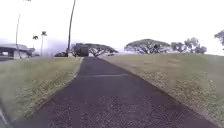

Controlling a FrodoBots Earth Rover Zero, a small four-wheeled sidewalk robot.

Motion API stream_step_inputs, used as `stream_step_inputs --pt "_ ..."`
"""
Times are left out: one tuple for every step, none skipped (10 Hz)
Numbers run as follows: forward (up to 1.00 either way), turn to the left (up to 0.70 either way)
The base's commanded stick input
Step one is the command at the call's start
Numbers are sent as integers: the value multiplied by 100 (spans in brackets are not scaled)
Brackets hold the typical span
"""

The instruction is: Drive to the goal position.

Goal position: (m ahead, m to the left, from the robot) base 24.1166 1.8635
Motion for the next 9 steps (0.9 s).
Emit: stream_step_inputs --pt "70 0" --pt "70 0" --pt "70 0" --pt "70 0" --pt "70 0" --pt "70 0" --pt "70 0" --pt "70 0" --pt "70 0"
